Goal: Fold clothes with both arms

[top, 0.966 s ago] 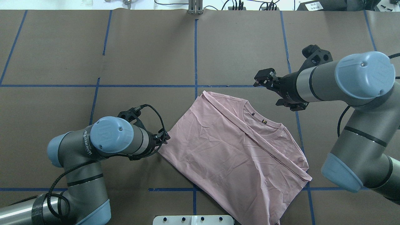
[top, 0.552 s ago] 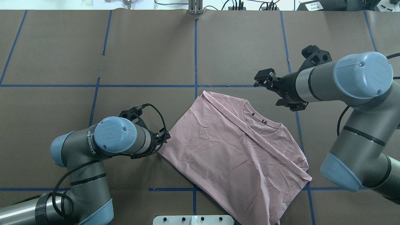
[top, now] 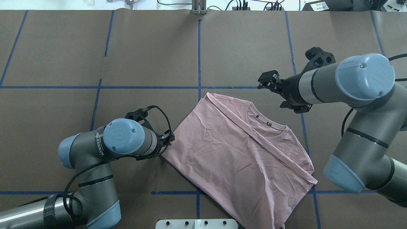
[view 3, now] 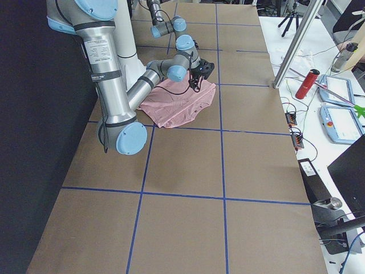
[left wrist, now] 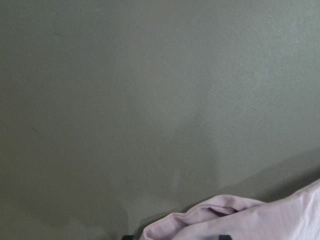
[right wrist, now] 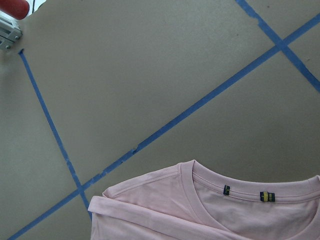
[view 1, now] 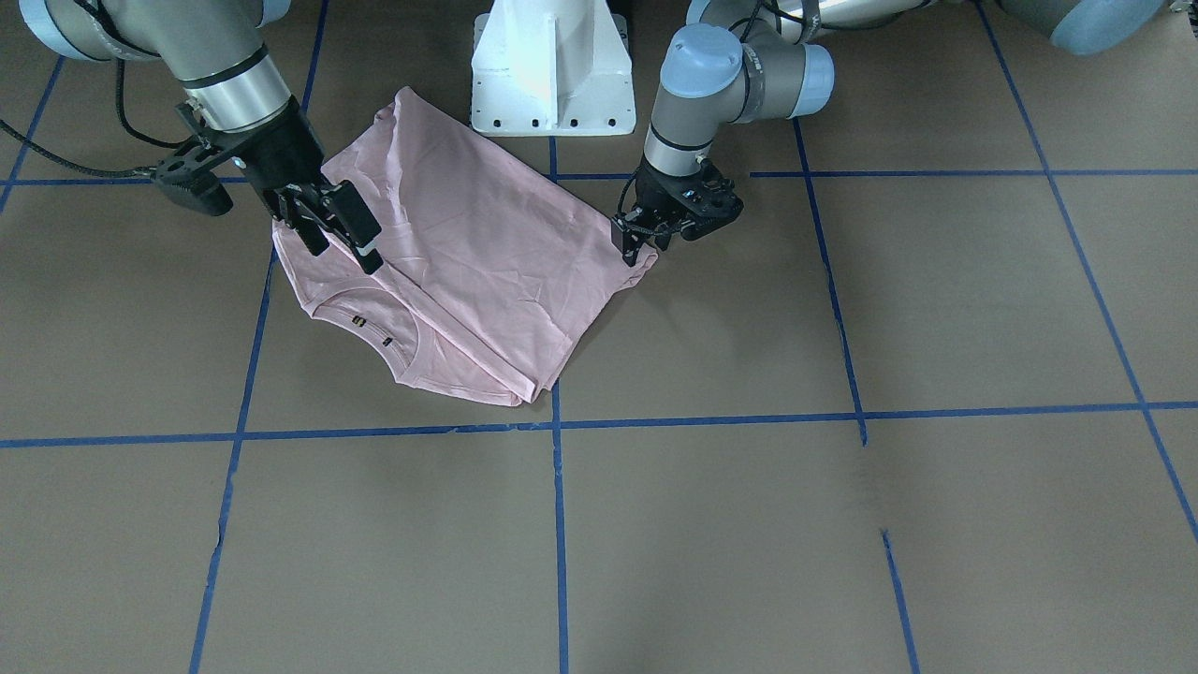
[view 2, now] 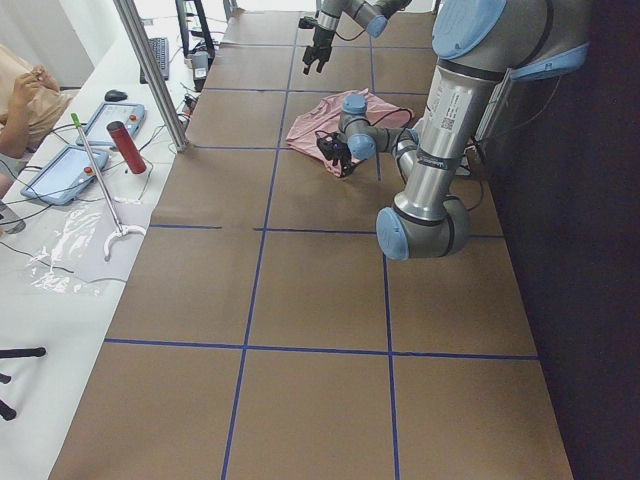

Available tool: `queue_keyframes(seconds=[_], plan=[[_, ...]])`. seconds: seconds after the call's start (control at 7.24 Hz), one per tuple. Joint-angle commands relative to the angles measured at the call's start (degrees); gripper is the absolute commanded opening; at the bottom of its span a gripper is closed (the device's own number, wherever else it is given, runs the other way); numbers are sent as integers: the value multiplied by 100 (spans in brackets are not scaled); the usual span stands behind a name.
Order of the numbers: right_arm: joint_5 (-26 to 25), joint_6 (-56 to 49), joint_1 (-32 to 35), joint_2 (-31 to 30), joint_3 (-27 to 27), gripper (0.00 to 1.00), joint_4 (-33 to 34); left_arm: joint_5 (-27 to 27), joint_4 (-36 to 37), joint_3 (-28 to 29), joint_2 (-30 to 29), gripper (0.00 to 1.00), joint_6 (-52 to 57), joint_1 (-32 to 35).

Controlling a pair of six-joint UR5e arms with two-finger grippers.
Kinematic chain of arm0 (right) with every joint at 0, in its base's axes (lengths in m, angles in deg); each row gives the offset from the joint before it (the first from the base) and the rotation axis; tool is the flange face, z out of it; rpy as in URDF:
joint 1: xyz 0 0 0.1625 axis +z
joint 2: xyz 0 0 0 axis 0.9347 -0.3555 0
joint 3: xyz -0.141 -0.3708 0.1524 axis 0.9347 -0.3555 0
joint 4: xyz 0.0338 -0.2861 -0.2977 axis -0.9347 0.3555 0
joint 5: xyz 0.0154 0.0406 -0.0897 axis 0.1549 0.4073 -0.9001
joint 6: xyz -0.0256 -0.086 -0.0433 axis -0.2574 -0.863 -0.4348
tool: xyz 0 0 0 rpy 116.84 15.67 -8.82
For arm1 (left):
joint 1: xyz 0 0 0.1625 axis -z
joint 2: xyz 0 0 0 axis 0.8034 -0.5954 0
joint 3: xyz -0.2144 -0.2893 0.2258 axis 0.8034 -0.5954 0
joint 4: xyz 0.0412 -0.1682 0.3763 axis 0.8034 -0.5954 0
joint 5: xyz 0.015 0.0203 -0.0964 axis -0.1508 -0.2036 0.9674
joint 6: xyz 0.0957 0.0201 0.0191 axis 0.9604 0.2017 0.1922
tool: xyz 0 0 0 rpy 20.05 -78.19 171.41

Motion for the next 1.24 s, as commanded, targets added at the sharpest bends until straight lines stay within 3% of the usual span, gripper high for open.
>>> queue_keyframes(seconds=[0.0,0.28,0.69,0.97,1.1], plan=[[0,2,-3,65,-74,100,4,10,2,50,-13,60,7,0],[0,10,-3,83,-83,100,4,19,11,85,-39,49,-2,0],[0,19,-29,127,-92,100,4,28,20,85,-48,0,-2,0],[0,45,-29,170,-92,100,4,19,569,-46,-231,0,329,96],[0,46,-29,171,-92,100,12,2,808,-81,-302,0,1002,392]])
